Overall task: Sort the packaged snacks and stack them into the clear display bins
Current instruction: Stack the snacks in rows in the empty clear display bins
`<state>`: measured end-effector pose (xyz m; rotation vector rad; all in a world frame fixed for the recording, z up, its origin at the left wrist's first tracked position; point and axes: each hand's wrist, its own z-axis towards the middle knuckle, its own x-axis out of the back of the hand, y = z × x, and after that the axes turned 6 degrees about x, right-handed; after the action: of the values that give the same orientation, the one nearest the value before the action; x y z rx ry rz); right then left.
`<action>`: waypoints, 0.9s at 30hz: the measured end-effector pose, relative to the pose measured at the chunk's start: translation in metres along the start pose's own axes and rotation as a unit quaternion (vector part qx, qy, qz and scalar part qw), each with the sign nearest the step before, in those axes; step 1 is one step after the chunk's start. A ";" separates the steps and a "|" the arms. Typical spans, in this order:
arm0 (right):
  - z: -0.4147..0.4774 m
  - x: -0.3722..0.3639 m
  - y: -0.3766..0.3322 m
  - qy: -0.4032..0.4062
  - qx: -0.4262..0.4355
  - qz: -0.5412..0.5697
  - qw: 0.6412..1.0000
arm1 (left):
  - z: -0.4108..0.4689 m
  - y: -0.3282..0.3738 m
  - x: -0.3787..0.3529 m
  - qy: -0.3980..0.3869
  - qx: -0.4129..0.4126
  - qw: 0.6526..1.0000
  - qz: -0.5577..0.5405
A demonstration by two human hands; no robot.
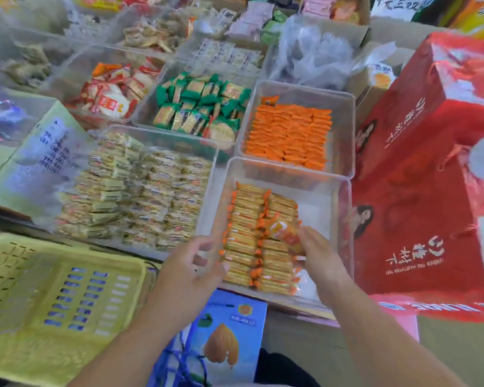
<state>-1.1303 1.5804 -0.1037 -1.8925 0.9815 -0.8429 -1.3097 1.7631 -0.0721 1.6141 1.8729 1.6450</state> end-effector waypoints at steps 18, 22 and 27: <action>0.107 0.005 0.044 0.253 0.054 0.003 0.966 | 0.176 0.070 -0.131 -0.130 -0.166 0.887 0.411; 0.117 0.004 0.044 0.274 0.066 0.003 0.959 | 0.204 0.072 -0.153 -0.170 -0.167 0.852 0.465; 0.138 0.001 0.039 0.296 0.062 0.006 0.953 | 0.217 0.071 -0.162 -0.177 -0.159 0.843 0.482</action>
<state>-1.0281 1.6152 -0.1984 -1.5473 1.2504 -1.4774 -1.0502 1.7541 -0.1775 2.6435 0.5192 1.6010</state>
